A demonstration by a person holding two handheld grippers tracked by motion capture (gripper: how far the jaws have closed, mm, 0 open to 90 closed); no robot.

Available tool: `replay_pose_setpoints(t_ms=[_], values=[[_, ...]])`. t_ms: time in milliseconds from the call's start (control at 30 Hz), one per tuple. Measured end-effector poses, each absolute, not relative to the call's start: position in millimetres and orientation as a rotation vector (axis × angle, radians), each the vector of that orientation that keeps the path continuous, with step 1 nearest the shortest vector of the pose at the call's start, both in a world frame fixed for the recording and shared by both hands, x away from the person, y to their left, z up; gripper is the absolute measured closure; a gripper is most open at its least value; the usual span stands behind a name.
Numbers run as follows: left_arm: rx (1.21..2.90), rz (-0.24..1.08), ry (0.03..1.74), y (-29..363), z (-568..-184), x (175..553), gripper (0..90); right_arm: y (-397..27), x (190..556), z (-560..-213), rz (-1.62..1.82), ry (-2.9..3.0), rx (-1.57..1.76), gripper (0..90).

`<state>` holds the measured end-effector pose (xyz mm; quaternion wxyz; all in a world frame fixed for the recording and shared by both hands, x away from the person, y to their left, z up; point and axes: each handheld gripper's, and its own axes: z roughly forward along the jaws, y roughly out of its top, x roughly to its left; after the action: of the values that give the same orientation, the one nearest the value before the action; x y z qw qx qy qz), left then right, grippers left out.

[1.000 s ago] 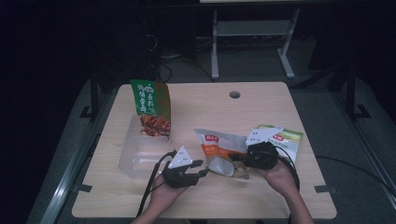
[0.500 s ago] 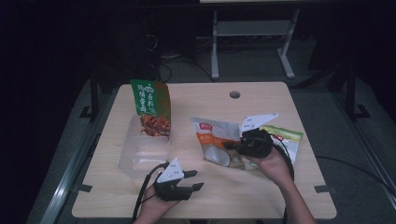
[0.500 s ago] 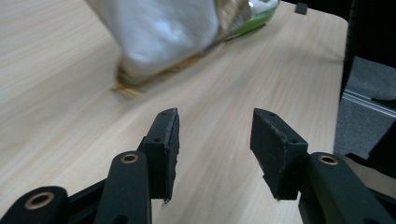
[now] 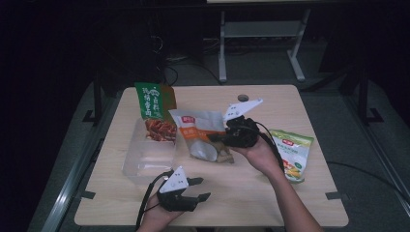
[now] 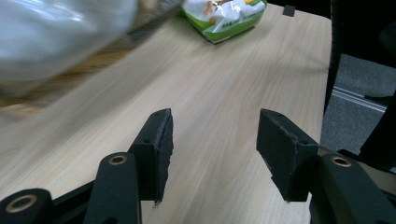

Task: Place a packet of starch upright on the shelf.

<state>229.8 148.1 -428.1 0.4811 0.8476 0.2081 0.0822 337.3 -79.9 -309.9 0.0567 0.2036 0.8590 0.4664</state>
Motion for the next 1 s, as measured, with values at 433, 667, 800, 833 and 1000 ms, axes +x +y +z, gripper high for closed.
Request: replay_pose_setpoints(t_ms=[433,667,800,833,1000], values=[[2.115,0.228,0.511,146,-435,231,42.0,-13,367,-303,1.491,2.635,0.512,89.8],[2.084,0.202,0.531,149,-436,233,40.7,18,376,-305,1.514,2.655,0.484,89.8],[2.083,0.207,0.539,152,-435,234,39.7,36,382,-308,1.541,2.667,0.478,89.8],[2.079,0.212,0.536,152,-435,234,39.6,38,383,-309,1.542,2.67,0.472,89.7],[2.074,0.206,0.549,153,-436,235,39.3,57,389,-317,1.538,2.708,0.459,89.8]])
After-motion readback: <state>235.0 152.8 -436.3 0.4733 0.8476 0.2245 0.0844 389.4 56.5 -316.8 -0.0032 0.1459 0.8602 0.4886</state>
